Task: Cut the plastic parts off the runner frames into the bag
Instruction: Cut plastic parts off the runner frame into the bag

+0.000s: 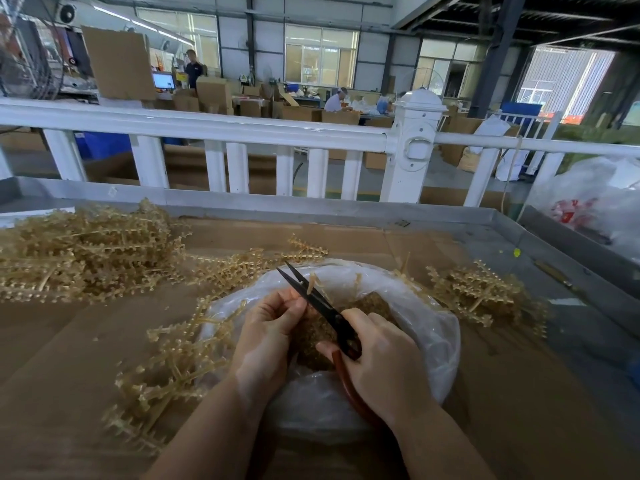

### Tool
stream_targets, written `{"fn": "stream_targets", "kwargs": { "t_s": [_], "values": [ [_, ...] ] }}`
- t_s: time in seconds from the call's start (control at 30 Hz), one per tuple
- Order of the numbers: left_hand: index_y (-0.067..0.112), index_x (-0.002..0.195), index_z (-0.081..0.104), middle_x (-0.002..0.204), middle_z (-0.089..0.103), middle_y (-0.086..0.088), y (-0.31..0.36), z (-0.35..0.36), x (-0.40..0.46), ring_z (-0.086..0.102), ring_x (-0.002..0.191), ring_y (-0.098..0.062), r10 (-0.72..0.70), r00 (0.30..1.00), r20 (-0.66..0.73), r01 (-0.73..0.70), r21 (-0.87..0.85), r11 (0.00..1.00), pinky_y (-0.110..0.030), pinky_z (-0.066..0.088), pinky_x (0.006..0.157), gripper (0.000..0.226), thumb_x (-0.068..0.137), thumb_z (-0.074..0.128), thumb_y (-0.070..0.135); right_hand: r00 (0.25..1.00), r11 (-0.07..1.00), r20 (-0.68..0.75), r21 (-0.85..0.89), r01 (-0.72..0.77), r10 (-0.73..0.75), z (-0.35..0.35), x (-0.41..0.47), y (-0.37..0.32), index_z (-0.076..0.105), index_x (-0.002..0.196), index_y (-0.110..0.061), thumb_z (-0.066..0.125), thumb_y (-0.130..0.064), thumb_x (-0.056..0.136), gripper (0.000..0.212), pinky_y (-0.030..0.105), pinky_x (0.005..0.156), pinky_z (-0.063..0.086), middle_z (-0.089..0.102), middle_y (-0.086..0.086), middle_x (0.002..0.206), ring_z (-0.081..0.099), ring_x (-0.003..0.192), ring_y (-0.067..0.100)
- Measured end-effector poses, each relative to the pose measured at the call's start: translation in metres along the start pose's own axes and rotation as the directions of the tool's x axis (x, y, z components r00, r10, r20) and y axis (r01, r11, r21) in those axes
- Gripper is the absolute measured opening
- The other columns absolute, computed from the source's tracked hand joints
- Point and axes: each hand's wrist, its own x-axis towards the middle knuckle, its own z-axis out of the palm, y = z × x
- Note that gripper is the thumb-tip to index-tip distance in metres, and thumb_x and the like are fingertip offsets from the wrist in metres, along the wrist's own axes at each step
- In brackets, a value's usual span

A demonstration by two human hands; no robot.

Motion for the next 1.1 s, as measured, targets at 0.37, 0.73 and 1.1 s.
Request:
{"fn": "stream_targets", "kwargs": {
  "t_s": [0.37,0.73,1.1],
  "values": [
    [0.001,0.092,0.058,0.078,0.063,-0.014,-0.0004,-0.0002,0.0012,0.063,0.071,-0.022,-0.040,0.999,-0.028,0.040,-0.011,0.999,-0.033,0.058,0.065,0.010,0.094,0.049,0.003,0.998,0.999,0.061,0.034,-0.007,0.005,0.0015,0.0017,0.0008,0.063,0.097,-0.026,0.063,-0.054,0.082,0.032,0.016,0.062,0.043,0.063,-0.007,0.078,0.058,0.070,0.010],
    [-0.001,0.092,0.061,0.079,0.067,-0.015,-0.0024,0.0009,0.0021,0.066,0.073,-0.023,-0.011,0.999,-0.045,0.011,-0.003,1.000,-0.033,0.059,0.068,0.012,0.093,0.050,0.002,0.997,1.000,0.072,0.016,-0.013,0.011,0.0011,0.0022,-0.0004,0.063,0.102,-0.025,0.061,-0.055,0.083,0.036,0.019,0.065,0.045,0.065,-0.006,0.082,0.060,0.074,0.011],
    [-0.005,0.105,0.061,0.095,0.065,-0.022,0.0061,0.0036,-0.0017,0.063,0.092,-0.034,-0.042,0.990,-0.136,0.042,-0.006,0.999,-0.049,0.052,0.091,0.017,0.095,0.050,0.003,0.999,0.999,0.010,0.041,-0.034,0.034,-0.0010,-0.0010,-0.0020,0.066,0.097,-0.024,0.062,-0.057,0.078,0.038,0.011,0.063,0.035,0.064,-0.008,0.078,0.058,0.069,0.008]
  ]
}}
